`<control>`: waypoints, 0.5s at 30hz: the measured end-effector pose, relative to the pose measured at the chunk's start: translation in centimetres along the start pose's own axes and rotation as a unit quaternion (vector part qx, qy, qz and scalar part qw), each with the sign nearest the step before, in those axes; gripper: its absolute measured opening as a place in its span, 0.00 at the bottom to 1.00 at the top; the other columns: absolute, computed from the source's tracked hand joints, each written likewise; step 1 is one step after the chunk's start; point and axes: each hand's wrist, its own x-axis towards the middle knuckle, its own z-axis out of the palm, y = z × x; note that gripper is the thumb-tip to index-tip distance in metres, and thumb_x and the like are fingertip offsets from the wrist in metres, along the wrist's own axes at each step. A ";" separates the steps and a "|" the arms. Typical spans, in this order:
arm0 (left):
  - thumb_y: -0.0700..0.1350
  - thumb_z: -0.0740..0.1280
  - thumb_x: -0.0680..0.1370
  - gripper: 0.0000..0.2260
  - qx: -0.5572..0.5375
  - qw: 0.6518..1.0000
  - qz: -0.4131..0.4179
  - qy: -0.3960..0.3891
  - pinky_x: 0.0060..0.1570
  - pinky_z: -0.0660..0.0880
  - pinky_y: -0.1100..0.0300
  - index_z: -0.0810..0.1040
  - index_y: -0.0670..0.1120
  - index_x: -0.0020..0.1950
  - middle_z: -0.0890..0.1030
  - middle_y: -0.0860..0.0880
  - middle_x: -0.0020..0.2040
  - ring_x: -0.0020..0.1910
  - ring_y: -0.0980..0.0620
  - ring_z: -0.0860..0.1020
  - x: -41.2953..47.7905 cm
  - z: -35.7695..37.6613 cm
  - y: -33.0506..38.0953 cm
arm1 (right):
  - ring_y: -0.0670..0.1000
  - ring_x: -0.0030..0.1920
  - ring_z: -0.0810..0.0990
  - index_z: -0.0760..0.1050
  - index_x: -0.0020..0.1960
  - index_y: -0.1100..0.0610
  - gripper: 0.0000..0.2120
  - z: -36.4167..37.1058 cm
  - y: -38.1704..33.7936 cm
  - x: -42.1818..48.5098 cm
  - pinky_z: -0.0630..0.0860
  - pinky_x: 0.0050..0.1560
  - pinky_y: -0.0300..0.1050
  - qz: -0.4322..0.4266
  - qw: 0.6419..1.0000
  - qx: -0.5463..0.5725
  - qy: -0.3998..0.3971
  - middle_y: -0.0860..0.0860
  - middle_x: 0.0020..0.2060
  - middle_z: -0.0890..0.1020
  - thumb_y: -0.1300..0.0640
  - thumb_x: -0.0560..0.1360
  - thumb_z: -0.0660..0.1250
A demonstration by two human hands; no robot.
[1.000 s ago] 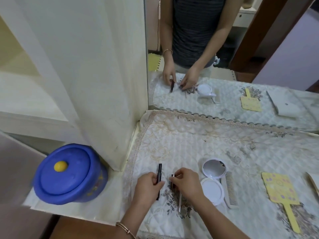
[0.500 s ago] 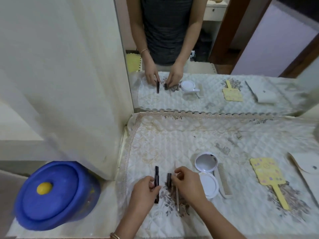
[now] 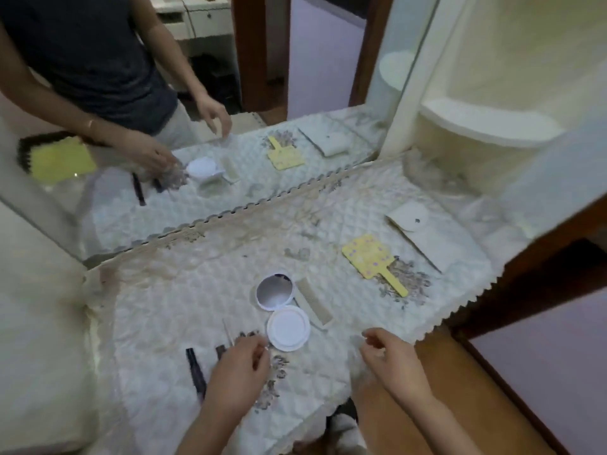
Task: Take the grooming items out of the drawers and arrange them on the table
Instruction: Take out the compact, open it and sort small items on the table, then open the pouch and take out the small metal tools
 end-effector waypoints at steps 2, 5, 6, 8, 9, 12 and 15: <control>0.46 0.62 0.77 0.04 -0.004 0.998 0.035 -0.045 0.45 0.74 0.59 0.76 0.53 0.48 0.80 0.53 0.41 0.39 0.60 0.77 0.0 1.8 1.6 | 0.44 0.52 0.76 0.74 0.60 0.53 0.13 -1.7 2.7 -0.9 0.74 0.56 0.40 0.031 0.999 0.002 0.015 0.48 0.55 0.80 0.53 0.76 0.63; 0.48 0.64 0.76 0.06 -0.007 0.991 0.080 -0.108 0.42 0.71 0.69 0.77 0.54 0.52 0.77 0.58 0.39 0.38 0.66 0.76 -0.2 5.0 4.3 | 0.46 0.56 0.77 0.75 0.60 0.52 0.14 -3.6 6.8 -1.6 0.74 0.59 0.42 0.070 0.997 0.010 0.031 0.48 0.56 0.80 0.53 0.75 0.65; 0.48 0.64 0.76 0.07 -0.009 0.988 0.092 -0.126 0.40 0.70 0.72 0.77 0.54 0.52 0.76 0.59 0.39 0.39 0.66 0.76 -0.2 6.2 5.4 | 0.46 0.56 0.77 0.74 0.60 0.52 0.15 -4.2 8.3 -1.8 0.74 0.59 0.41 0.083 0.996 0.014 0.032 0.47 0.56 0.80 0.53 0.74 0.65; 0.46 0.65 0.75 0.07 -0.013 0.980 0.117 -0.163 0.38 0.68 0.77 0.79 0.50 0.53 0.75 0.62 0.39 0.40 0.70 0.75 -0.4 9.0 7.5 | 0.44 0.54 0.76 0.74 0.61 0.53 0.16 -5.5 11.3 -1.9 0.72 0.57 0.37 0.107 0.994 0.028 0.028 0.46 0.53 0.79 0.53 0.74 0.66; 0.46 0.66 0.75 0.08 -0.009 0.975 0.125 -0.184 0.38 0.67 0.78 0.79 0.49 0.53 0.75 0.63 0.38 0.40 0.72 0.74 -0.6 10.5 8.7 | 0.44 0.53 0.76 0.73 0.61 0.53 0.16 -6.2 12.8 -2.0 0.71 0.55 0.36 0.114 0.992 0.039 0.023 0.45 0.51 0.78 0.53 0.74 0.66; 0.49 0.65 0.74 0.05 -0.004 0.969 0.097 -0.226 0.37 0.67 0.78 0.78 0.54 0.48 0.77 0.65 0.31 0.38 0.74 0.73 -1.1 15.2 12.0 | 0.43 0.49 0.76 0.74 0.59 0.52 0.14 -8.6 17.7 -1.9 0.71 0.50 0.32 0.120 0.991 0.059 0.005 0.45 0.49 0.78 0.55 0.73 0.67; 0.48 0.65 0.75 0.04 0.004 0.971 0.034 -0.235 0.38 0.69 0.75 0.73 0.58 0.44 0.78 0.58 0.35 0.36 0.67 0.75 -1.6 20.4 15.0 | 0.43 0.47 0.75 0.74 0.59 0.55 0.15 -11.7 23.8 -1.6 0.69 0.45 0.30 0.124 0.991 0.053 -0.021 0.51 0.53 0.80 0.58 0.73 0.67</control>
